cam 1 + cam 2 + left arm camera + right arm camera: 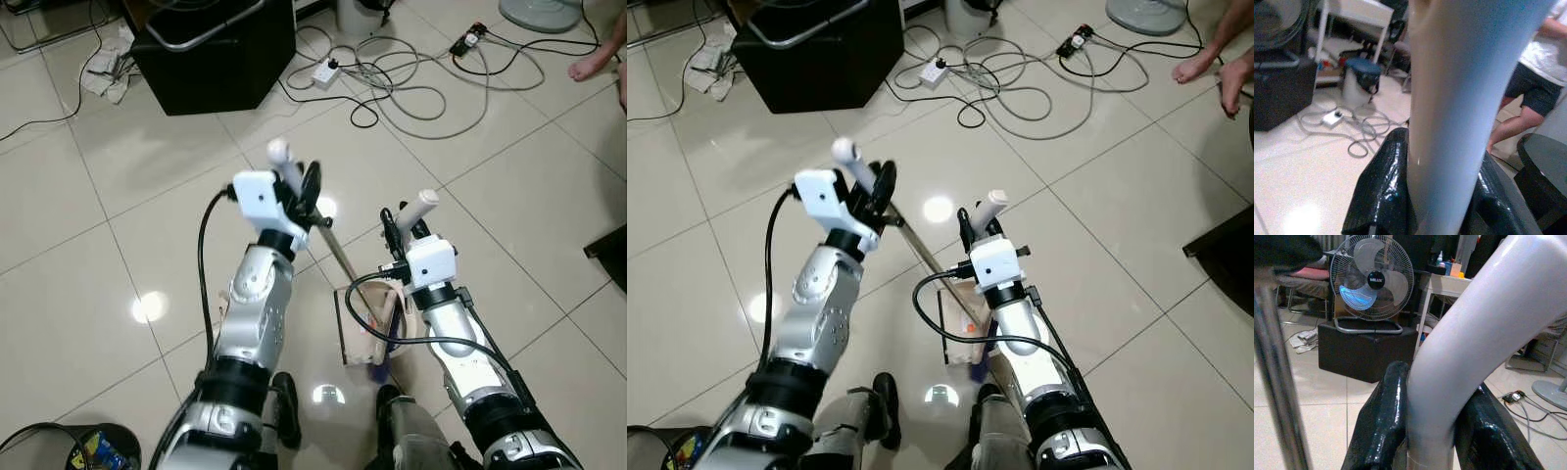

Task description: Sweep floor

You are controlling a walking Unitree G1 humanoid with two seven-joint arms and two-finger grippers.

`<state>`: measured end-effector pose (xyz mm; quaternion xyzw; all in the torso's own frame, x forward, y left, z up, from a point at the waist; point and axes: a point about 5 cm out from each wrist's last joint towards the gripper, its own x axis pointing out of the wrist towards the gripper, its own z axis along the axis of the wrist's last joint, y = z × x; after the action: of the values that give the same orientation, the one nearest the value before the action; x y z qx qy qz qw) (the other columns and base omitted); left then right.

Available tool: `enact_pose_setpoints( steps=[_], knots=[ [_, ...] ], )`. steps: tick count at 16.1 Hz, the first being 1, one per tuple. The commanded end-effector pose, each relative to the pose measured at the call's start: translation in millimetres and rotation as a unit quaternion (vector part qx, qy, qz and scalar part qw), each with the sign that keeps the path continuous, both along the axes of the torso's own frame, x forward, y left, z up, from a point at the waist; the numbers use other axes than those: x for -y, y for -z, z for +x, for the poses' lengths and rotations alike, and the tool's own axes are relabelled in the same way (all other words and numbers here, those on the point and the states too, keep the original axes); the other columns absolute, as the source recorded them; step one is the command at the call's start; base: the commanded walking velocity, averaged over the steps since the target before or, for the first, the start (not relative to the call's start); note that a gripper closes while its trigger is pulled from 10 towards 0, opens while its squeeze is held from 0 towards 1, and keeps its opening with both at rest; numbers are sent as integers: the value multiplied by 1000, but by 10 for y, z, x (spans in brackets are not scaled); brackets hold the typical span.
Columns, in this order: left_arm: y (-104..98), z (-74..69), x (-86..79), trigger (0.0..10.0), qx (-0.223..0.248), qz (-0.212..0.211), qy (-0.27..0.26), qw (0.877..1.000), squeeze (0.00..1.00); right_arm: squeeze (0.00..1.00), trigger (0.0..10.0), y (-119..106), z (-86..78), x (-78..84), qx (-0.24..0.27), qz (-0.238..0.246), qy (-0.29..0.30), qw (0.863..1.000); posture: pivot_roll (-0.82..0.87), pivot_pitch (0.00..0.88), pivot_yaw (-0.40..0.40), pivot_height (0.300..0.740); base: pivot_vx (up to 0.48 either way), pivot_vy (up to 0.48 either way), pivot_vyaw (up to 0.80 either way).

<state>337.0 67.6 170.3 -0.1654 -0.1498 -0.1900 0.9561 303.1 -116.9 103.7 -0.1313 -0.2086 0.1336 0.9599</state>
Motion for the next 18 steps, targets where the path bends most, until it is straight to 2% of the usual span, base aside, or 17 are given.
enact_pose_setpoints(
  steps=[1,3,4,5,6,10,12,15,18],
  knots=[
    [-351,34,-111,10000,82,18,-2,997,0,0,10000,130,-55,7,-27,-6,0,1000,13,281,77,740,0,0,0],
    [-521,72,-300,10000,123,52,-14,991,0,0,10000,135,-60,18,-27,-4,2,1000,17,276,78,740,0,0,0],
    [-564,77,-338,10000,132,58,-15,989,0,0,10000,137,-62,22,-27,-4,3,1000,17,276,78,740,0,0,0],
    [-703,98,-452,10000,148,53,-8,988,0,0,10000,154,-73,31,-30,-2,5,1000,21,267,79,740,0,0,0],
    [-747,109,-495,10000,150,46,-4,988,0,0,10000,165,-76,38,-33,-1,7,999,24,264,77,740,0,0,0],
    [-721,183,-681,10000,146,82,-36,985,0,0,10000,180,-68,88,-40,18,25,999,33,250,77,740,0,0,0],
    [-625,215,-866,10000,134,136,-96,977,0,0,10000,176,-69,241,-46,69,75,994,33,235,84,740,0,0,0],
    [-609,164,-1060,10000,125,152,-118,973,0,0,10000,126,-156,462,-30,115,121,985,38,219,100,740,0,0,0],
    [-588,53,-1312,10000,111,154,-154,970,0,0,10000,-100,-278,641,12,154,146,977,25,193,112,740,0,0,0]
  ],
)
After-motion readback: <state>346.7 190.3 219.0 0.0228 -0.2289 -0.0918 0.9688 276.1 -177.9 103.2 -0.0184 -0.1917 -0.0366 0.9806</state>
